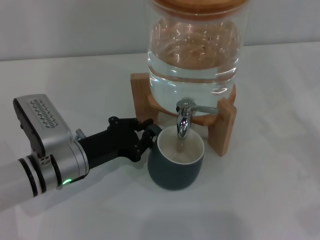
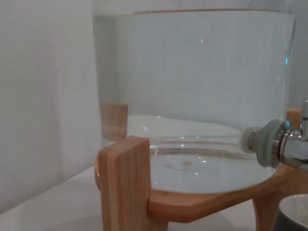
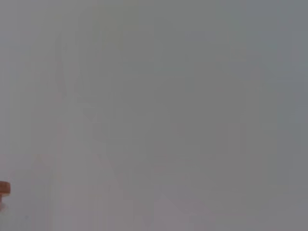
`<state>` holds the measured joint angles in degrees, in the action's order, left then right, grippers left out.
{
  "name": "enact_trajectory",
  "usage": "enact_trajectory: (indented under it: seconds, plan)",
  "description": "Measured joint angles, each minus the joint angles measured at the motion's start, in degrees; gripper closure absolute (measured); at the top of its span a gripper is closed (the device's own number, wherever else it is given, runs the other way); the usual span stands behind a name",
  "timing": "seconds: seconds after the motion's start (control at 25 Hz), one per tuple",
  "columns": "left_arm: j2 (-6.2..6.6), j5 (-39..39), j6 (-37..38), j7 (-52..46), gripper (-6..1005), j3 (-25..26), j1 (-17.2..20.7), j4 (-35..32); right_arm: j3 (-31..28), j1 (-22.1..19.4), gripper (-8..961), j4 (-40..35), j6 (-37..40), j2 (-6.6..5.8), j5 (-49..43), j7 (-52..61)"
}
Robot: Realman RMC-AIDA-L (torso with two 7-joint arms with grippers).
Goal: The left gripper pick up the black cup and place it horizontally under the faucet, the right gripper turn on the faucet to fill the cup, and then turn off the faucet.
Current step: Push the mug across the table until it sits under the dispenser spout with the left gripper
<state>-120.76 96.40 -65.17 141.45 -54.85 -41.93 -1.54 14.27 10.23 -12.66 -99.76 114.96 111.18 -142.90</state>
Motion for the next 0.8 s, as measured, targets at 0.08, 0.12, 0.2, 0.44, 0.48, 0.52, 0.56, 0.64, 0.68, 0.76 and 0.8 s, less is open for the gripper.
enact_trajectory:
  seconds: [0.08,0.12,0.2,0.44,0.48,0.52,0.56,0.64,0.68,0.76,0.8]
  plan:
    - [0.0,-0.1,0.6,0.0,843,-0.3,-0.1,0.1,0.0,0.0,186,0.0,0.0,0.0,0.0,0.0]
    - [0.0,-0.1,1.0,0.0,843,-0.5,-0.3,0.1,0.0,0.1,186,0.0,0.0,0.0,0.0,0.0]
    - [0.0,-0.1,1.6,-0.1,843,-0.9,-0.7,0.3,0.0,0.1,186,0.0,0.0,0.0,0.0,0.0]
    - [0.0,-0.1,2.0,-0.6,843,-1.2,-1.3,0.6,0.0,0.2,186,0.2,0.2,0.0,0.0,0.1]
    - [0.0,-0.1,2.0,-0.7,829,-1.3,-1.6,0.8,0.0,0.2,186,0.2,0.2,0.0,0.0,0.1]
    - [0.0,-0.1,2.0,-0.7,815,-1.3,-1.7,0.9,0.0,0.2,186,0.2,0.3,0.0,0.0,0.1]
    - [0.0,-0.1,2.0,-0.7,801,-1.3,-1.7,0.9,0.0,0.3,186,0.2,0.3,0.0,0.0,0.1]
    - [0.0,-0.1,2.0,-0.8,773,-1.3,-1.7,0.9,0.0,0.3,186,0.3,0.3,0.0,0.0,0.1]
    - [0.01,-0.1,2.0,-1.0,748,-1.3,-1.7,0.9,0.0,0.3,186,0.3,0.4,0.0,0.0,0.1]
    - [0.06,-0.1,2.0,-1.5,698,-1.3,-1.7,0.9,0.0,0.4,186,0.3,0.5,0.0,0.0,0.1]
    - [0.11,-0.1,2.0,-1.8,673,-1.3,-1.7,0.9,0.0,0.4,186,0.3,0.5,0.0,0.0,0.1]
